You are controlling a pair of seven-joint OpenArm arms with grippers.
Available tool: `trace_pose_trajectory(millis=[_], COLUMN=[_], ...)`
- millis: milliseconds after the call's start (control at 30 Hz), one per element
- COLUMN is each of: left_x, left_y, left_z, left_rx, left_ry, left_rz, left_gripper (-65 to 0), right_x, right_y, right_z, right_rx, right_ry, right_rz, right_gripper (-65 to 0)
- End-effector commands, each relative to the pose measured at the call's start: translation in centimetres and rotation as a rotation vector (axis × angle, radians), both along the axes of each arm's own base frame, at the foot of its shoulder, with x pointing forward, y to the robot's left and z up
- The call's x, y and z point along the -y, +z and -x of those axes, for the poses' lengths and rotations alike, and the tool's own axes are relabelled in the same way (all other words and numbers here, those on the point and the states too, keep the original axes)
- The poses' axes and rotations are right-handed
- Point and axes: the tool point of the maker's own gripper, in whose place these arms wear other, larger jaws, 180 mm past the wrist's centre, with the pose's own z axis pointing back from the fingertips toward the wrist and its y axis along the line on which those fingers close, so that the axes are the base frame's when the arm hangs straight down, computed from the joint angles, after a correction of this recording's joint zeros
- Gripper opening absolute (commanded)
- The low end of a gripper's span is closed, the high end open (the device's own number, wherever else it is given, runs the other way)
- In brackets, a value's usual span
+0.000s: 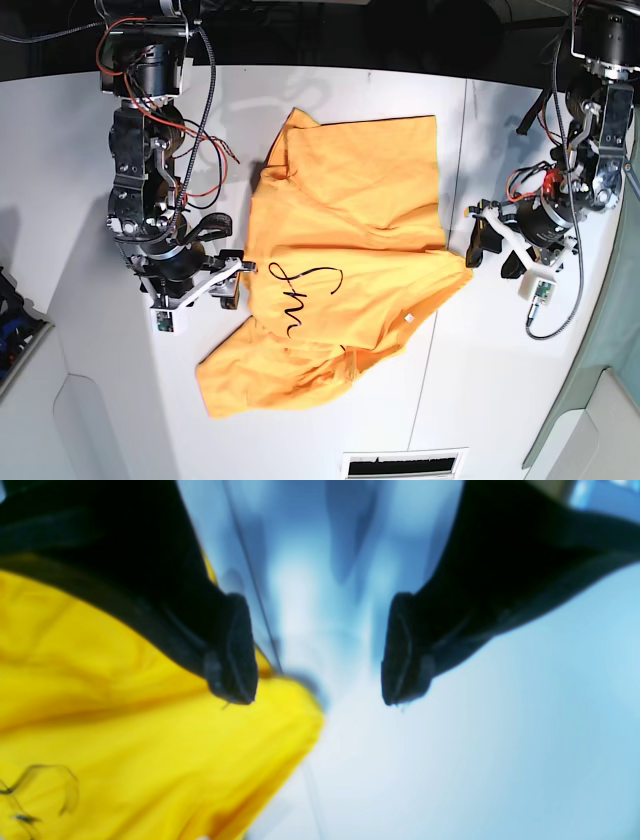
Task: Layout the t-shirt on the table in an organized manner, then fold the t-shirt properly
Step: 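Grasp the shirt edge with the left gripper and pull it outward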
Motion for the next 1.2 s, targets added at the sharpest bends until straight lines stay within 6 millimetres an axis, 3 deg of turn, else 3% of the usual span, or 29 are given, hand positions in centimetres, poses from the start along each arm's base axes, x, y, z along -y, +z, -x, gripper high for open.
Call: trace_pose_trajectory(millis=[0, 67, 333, 467, 633, 667, 733, 867, 1033, 1167], left_x=[-0.9, -1.8, -0.9, 1.1, 3.4, 3.6, 3.8, 3.7, 2.9, 1.0], left_y=[1.6, 1.3, 0.2, -1.1, -1.4, -1.4, -1.5, -1.6, -1.7, -1.0], left_z=[-1.8, -3.0, -4.8, -4.5, -4.4, -4.4, -4.5, -4.6, -4.4, -4.6], left_rx=[0.058, 0.048, 0.014, -0.012, -0.013, -0.01, -0.002, 0.006, -0.008, -0.001], left_ry=[0.022, 0.053, 0.032, 0.014, -0.018, -0.019, -0.026, -0.033, -0.023, -0.006], left_rz=[0.015, 0.044, 0.193, 0.244, 0.287, 0.287, 0.27, 0.239, 0.227, 0.212], left_gripper=[-22.4, -22.4, -22.4, -22.5, -22.5, -23.2, -30.5, -62.8, -65.0, -65.0], right_x=[-0.2, -0.3, -0.9, -1.3, -3.4, -3.9, -4.5, -6.1, -5.8, -4.6], right_y=[1.0, -0.3, -3.7, -3.7, -2.6, -2.6, -3.1, -3.4, -4.0, -4.4], right_z=[-0.9, -0.4, 0.0, -1.1, -2.4, -2.5, -2.3, -1.5, -1.1, -0.1], right_rx=[0.05, 0.038, 0.024, 0.016, 0.034, 0.031, 0.014, 0.009, 0.002, -0.008], right_ry=[-0.005, -0.009, -0.026, -0.018, 0.045, 0.053, 0.069, 0.166, 0.198, 0.194], right_rz=[-0.011, -0.023, -0.056, -0.062, -0.102, -0.107, -0.107, -0.082, -0.014, 0.012], right_gripper=[-26.6, -26.6, -26.6, -26.6, -27.0, -30.0, -40.0, -64.8, -65.0, -65.0])
